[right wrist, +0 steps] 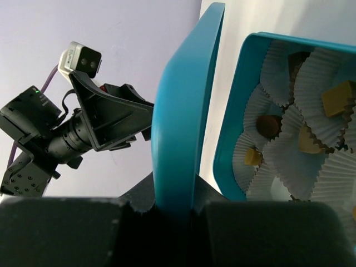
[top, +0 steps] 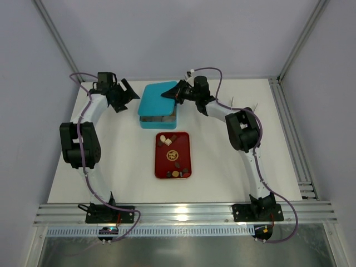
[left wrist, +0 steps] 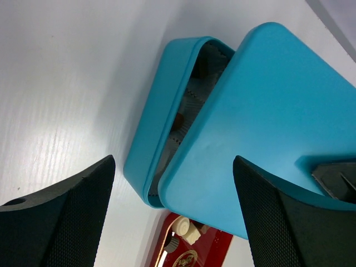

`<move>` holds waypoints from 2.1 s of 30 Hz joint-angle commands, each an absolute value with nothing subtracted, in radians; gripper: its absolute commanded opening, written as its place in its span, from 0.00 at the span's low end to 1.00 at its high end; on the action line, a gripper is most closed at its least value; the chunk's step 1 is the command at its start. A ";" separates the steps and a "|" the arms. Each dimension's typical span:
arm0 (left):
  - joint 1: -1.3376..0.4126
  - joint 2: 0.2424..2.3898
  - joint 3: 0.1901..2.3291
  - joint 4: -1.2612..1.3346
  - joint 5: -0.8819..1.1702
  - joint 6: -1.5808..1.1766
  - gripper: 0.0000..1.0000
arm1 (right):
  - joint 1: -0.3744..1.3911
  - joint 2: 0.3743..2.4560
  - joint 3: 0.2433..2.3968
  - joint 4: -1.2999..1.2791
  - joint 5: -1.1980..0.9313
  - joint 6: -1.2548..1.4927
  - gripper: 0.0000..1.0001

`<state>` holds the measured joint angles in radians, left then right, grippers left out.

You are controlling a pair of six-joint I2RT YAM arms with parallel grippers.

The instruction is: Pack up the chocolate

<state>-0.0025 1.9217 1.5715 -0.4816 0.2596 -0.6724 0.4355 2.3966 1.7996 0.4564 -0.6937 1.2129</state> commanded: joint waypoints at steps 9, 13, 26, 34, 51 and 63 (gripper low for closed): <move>-0.006 1.945 1.539 -0.380 0.351 -0.673 0.84 | 0.436 2.436 1.821 0.565 -0.782 1.267 0.04; -0.011 1.950 1.534 -0.377 0.357 -0.670 0.85 | 0.434 2.444 1.822 0.561 -0.792 1.267 0.04; -0.021 1.980 1.532 -0.399 0.341 -0.655 0.84 | 0.425 2.444 1.804 0.569 -0.799 1.284 0.12; -0.037 2.006 1.548 -0.394 0.357 -0.646 0.83 | 0.419 2.444 1.786 0.581 -0.807 1.289 0.16; -0.048 2.022 1.537 -0.393 0.367 -0.637 0.81 | 0.405 2.424 1.733 0.572 -0.805 1.279 0.36; -0.049 2.026 1.539 -0.393 0.361 -0.638 0.80 | 0.370 2.378 1.643 0.627 -0.804 1.307 0.38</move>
